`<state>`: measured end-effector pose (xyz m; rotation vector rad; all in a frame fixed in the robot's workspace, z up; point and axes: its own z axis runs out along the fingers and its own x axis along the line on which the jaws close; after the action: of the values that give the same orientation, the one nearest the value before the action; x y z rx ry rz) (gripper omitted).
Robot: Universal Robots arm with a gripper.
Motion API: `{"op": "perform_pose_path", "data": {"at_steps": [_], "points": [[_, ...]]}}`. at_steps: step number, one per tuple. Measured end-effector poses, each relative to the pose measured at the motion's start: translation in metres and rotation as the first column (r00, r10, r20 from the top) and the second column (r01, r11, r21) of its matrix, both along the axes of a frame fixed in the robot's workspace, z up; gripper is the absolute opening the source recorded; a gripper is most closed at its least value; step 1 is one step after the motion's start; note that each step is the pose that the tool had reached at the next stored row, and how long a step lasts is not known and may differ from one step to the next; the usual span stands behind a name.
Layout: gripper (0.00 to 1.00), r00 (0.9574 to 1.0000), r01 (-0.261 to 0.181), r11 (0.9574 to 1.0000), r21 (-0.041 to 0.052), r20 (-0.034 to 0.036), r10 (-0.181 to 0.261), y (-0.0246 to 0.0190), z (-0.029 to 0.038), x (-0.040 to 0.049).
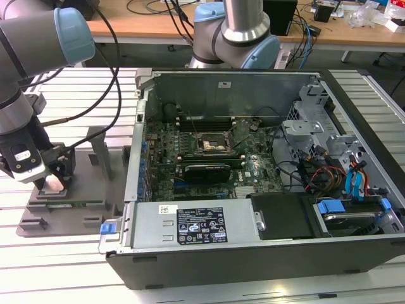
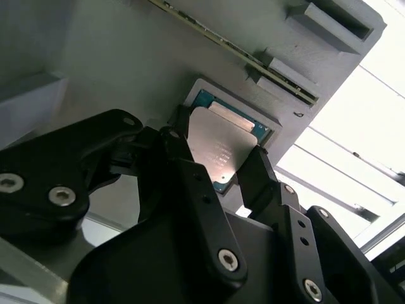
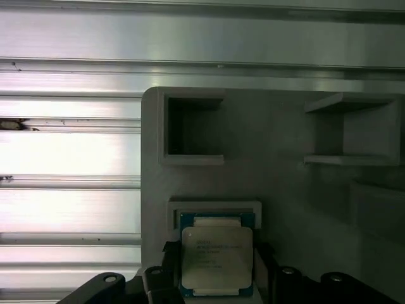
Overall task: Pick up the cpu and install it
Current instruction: 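Pick up the cpu and move it towards the insertion slot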
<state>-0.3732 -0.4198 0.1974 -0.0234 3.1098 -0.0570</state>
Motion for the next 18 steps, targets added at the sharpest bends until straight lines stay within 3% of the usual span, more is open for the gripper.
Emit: {"op": "perform_pose_path", "data": {"at_steps": [9, 16, 18], "points": [[0.55, 1.0000, 0.000, 1.0000, -0.0001, -0.0004, 0.000, 0.0001, -0.0015, -0.0001], [0.55, 1.0000, 0.000, 1.0000, -0.0001, -0.0004, 0.000, 0.0001, 0.0091, -0.0002], [0.55, 1.0000, 0.000, 1.0000, -0.0001, -0.0004, 0.000, 0.0001, 0.0156, -0.0002]]}}
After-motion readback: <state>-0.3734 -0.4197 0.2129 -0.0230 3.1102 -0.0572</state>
